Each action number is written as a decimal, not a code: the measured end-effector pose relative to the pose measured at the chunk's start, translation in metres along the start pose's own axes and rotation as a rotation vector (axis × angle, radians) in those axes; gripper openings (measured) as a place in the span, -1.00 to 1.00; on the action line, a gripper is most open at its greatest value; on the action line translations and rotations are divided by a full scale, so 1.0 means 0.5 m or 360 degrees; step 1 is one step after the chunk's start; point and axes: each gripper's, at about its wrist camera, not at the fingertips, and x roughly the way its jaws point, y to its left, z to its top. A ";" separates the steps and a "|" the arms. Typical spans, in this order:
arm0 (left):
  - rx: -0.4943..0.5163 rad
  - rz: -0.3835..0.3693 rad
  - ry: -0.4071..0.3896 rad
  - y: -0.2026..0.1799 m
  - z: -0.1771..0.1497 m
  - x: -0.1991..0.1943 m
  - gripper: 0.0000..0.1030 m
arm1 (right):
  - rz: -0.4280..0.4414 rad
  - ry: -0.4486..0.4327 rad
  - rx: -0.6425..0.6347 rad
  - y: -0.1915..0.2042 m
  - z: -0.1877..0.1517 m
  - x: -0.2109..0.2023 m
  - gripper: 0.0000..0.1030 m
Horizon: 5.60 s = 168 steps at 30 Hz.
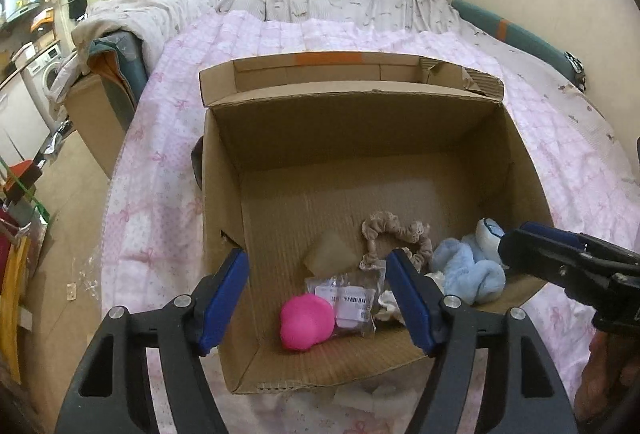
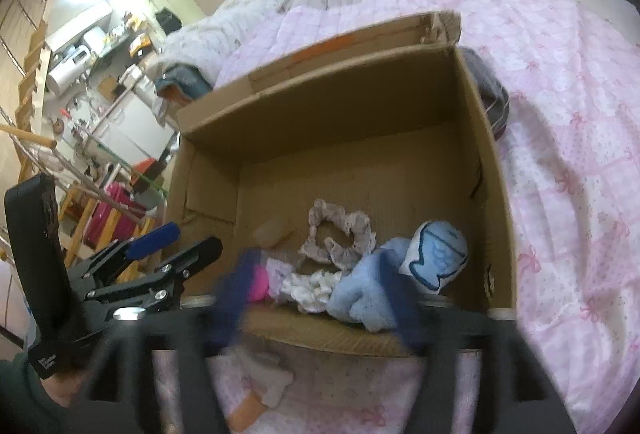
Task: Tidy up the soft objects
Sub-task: 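Open both grippers to drop the cloth and scrunchie into the box, then move both grippers back toward the white sock and tan item on the bed, then grasp the small tan item with the left gripper while the right grasps the white sock, then carry the tan item and white sock into the box with both grippers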
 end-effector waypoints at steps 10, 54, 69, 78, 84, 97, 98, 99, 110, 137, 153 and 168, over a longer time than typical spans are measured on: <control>-0.0004 0.0022 0.0018 0.006 -0.007 -0.018 0.34 | -0.0028 0.0021 0.0009 -0.010 -0.003 -0.004 0.50; -0.0243 0.0117 0.0207 0.079 -0.187 -0.162 0.33 | -0.0134 0.0164 -0.0034 0.070 -0.178 -0.110 0.50; -0.0256 -0.0096 0.0623 0.047 -0.240 -0.044 0.25 | -0.0153 0.0249 0.0211 0.012 -0.176 -0.080 0.50; -0.0113 -0.0297 0.0798 -0.034 -0.271 0.023 -0.20 | -0.0172 0.0282 0.0182 0.017 -0.178 -0.068 0.50; -0.0165 -0.0367 0.0787 -0.026 -0.266 0.016 -0.84 | -0.0180 0.0303 0.0193 0.013 -0.178 -0.059 0.50; -0.0475 -0.0060 0.0451 0.097 -0.209 -0.079 -0.90 | -0.0180 0.0442 0.0169 0.027 -0.182 -0.015 0.50; -0.0500 -0.0035 0.0429 0.106 -0.205 -0.084 -0.90 | -0.0182 0.0470 0.0149 0.034 -0.183 -0.003 0.50; -0.0515 -0.0023 0.0417 0.118 -0.204 -0.089 -0.90 | -0.0183 0.0496 0.0132 0.041 -0.186 0.009 0.50; -0.0582 -0.0052 0.0440 0.121 -0.203 -0.078 -0.89 | -0.0229 0.0608 -0.0170 0.138 -0.200 0.149 0.50; -0.0521 -0.0050 0.0386 0.101 -0.196 -0.090 -0.90 | -0.0011 0.0438 -0.0267 0.166 -0.186 -0.012 -0.38; -0.0280 0.0034 0.0246 0.050 -0.184 -0.115 -0.89 | -0.0016 0.0305 -0.0123 0.118 -0.184 -0.024 -0.38; -0.0146 0.0013 -0.0051 0.051 0.014 -0.141 -0.89 | 0.0084 0.0056 -0.0075 0.087 -0.041 -0.089 -0.38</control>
